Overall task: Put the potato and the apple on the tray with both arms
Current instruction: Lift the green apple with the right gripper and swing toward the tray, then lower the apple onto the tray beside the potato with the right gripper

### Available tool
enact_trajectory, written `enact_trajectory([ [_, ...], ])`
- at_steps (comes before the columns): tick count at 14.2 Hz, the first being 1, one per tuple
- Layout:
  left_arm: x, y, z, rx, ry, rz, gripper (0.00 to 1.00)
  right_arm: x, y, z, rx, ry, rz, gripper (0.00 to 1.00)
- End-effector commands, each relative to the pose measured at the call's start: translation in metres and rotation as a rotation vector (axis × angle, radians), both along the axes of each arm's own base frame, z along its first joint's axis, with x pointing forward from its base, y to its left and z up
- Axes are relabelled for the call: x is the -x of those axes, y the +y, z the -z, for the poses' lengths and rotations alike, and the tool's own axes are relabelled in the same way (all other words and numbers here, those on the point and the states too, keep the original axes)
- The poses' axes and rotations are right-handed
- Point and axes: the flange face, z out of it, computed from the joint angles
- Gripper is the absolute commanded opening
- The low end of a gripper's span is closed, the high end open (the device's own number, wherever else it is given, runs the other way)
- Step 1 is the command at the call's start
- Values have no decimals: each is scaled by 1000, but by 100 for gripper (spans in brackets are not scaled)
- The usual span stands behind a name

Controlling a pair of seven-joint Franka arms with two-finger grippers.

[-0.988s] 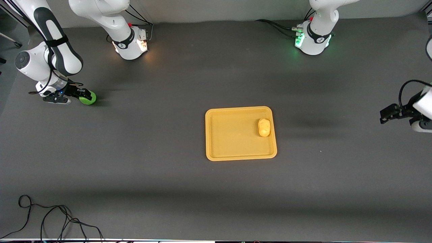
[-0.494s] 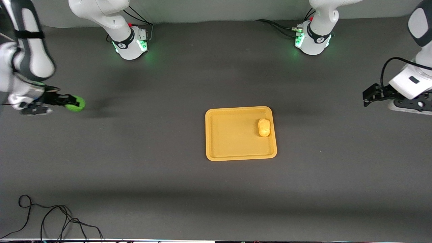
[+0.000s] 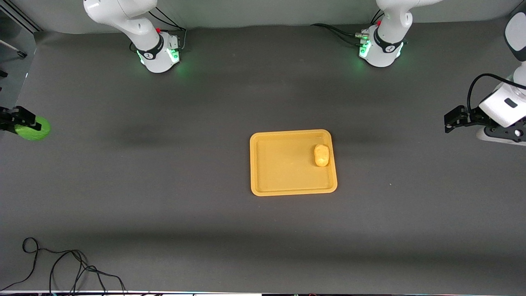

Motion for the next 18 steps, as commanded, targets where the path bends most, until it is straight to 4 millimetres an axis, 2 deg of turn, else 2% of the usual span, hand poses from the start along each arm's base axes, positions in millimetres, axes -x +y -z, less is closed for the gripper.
enact_trajectory([
  [1, -2, 10, -5, 14, 22, -14, 100, -48, 61, -16, 65, -14, -38, 22],
  [2, -3, 15, -6, 14, 16, -22, 100, -61, 94, -23, 47, -32, -44, 21],
  [5, -7, 10, -1, 16, 14, -14, 100, -99, 189, -31, 22, -32, 3, 20],
  [7, -11, 9, -6, 16, -10, -8, 100, -119, 260, -25, 19, -20, 53, 19],
  [9, -19, 17, -2, 20, -5, -19, 100, -127, 329, -13, 13, -18, 106, 18],
  [10, -18, 17, 0, 21, 11, -22, 100, -126, 371, -5, 0, -16, 128, 18],
  [12, -14, 17, 6, 22, 53, -19, 100, -118, 447, 17, -25, 2, 218, 18],
  [14, -10, 17, 8, 24, 98, -14, 100, -97, 526, 44, -37, 23, 278, 18],
  [16, -17, 24, 7, 29, 76, -26, 100, -64, 604, 68, 0, -29, 266, 17],
  [18, -18, 20, 4, 28, 78, -25, 100, -28, 668, 92, -10, -56, 298, 17],
])
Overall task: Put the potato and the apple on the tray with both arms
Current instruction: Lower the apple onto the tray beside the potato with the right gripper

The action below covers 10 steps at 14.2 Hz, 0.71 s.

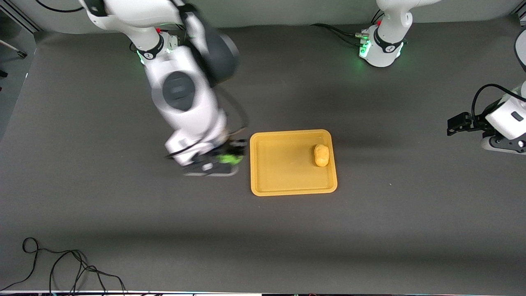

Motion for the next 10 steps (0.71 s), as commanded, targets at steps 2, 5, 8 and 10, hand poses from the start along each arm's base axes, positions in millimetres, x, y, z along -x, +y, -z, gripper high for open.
enact_trajectory([
  [2, -14, 3, -11, 14, -15, -5, 100, 55, 101, 43, 6, -75, 14, 16],
  [5, -32, 18, -9, 19, -48, -18, 100, 72, 141, 114, 10, -103, -7, 16],
  [8, -30, 12, -17, 20, -38, -17, 100, 69, 153, 178, 5, -135, -22, 16],
  [10, -33, 7, -13, 21, -32, -9, 100, 66, 154, 209, 4, -150, -25, 16],
])
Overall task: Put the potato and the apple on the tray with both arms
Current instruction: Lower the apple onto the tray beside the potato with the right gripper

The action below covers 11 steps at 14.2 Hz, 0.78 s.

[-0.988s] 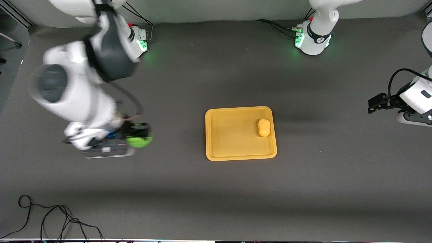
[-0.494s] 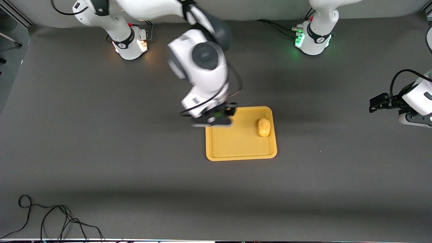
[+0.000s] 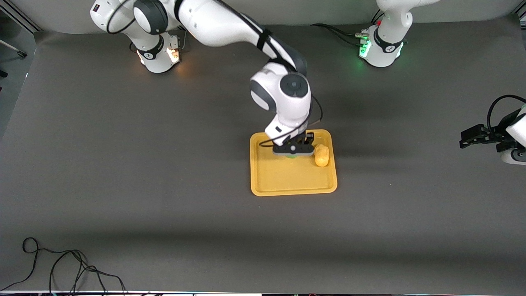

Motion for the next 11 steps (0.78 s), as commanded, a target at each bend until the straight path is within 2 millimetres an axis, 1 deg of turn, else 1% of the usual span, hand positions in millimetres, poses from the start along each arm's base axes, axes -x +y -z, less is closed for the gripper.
enact_trajectory([
  [1, -8, -6, 5, 12, 25, 16, 100, -6, 7, 27, -11, -44, 2, 16],
  [2, -11, -1, 7, 16, 24, 16, 100, -6, 7, 39, -10, -48, 3, 16],
  [3, -18, 1, 12, 20, 28, 12, 100, -6, 6, 47, -5, -46, 3, 17],
  [4, -19, -3, 9, 20, 22, 12, 100, -6, 5, 54, -1, -45, 3, 17],
  [6, -12, -8, 0, 19, 49, 6, 100, -13, 0, 57, -8, -53, 9, 17],
  [7, -3, -13, -4, 17, 86, 14, 100, -15, -3, 61, -4, -51, 12, 23],
  [8, 5, -18, -12, 12, 100, 23, 100, -17, -4, 63, -7, -55, 17, 80],
  [9, 11, -19, -20, 12, 88, 24, 100, -18, -5, 66, -7, -59, 15, 100],
  [10, 11, -21, -22, 12, 78, 25, 100, -18, -5, 60, -9, -62, 15, 100],
  [11, 11, -23, -23, 16, 73, 25, 100, -20, -6, 50, -9, -64, 17, 100],
])
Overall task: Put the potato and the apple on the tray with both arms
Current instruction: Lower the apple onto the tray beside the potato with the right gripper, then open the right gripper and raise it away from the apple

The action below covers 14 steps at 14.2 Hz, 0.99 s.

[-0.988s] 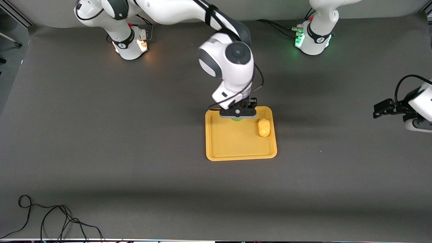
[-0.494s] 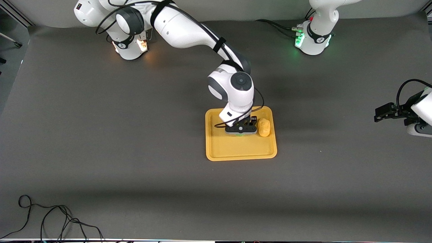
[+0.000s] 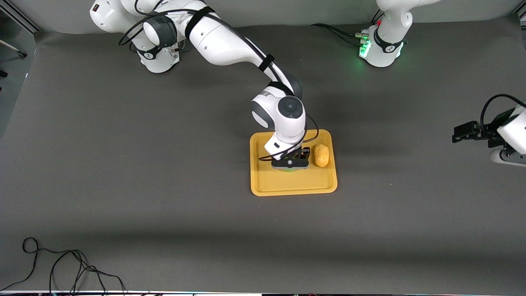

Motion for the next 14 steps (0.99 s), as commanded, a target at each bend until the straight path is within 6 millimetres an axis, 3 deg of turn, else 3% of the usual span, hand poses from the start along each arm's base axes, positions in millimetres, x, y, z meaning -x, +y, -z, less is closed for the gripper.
enact_trajectory([
  [1, 7, -10, -11, 6, -11, -5, 100, -4, 3, -38, -10, -19, 12, 100],
  [2, 9, -15, -11, 14, -35, -24, 100, -4, 1, -61, -3, -6, 18, 100],
  [4, 13, -15, -11, 31, -55, -25, 100, 0, -8, -128, -3, 17, 32, 100],
  [7, 14, -21, -9, 20, -47, -18, 100, 8, -38, -227, 12, 63, 54, 100],
  [10, 14, -17, -6, 6, -39, -14, 100, 20, -73, -305, 37, 70, 66, 100],
  [12, 14, -16, -4, -2, -36, -12, 100, 6, -118, -336, 71, 102, 44, 100],
  [14, 15, -16, -3, -6, -28, -21, 100, -20, -176, -359, 73, 138, 46, 100],
])
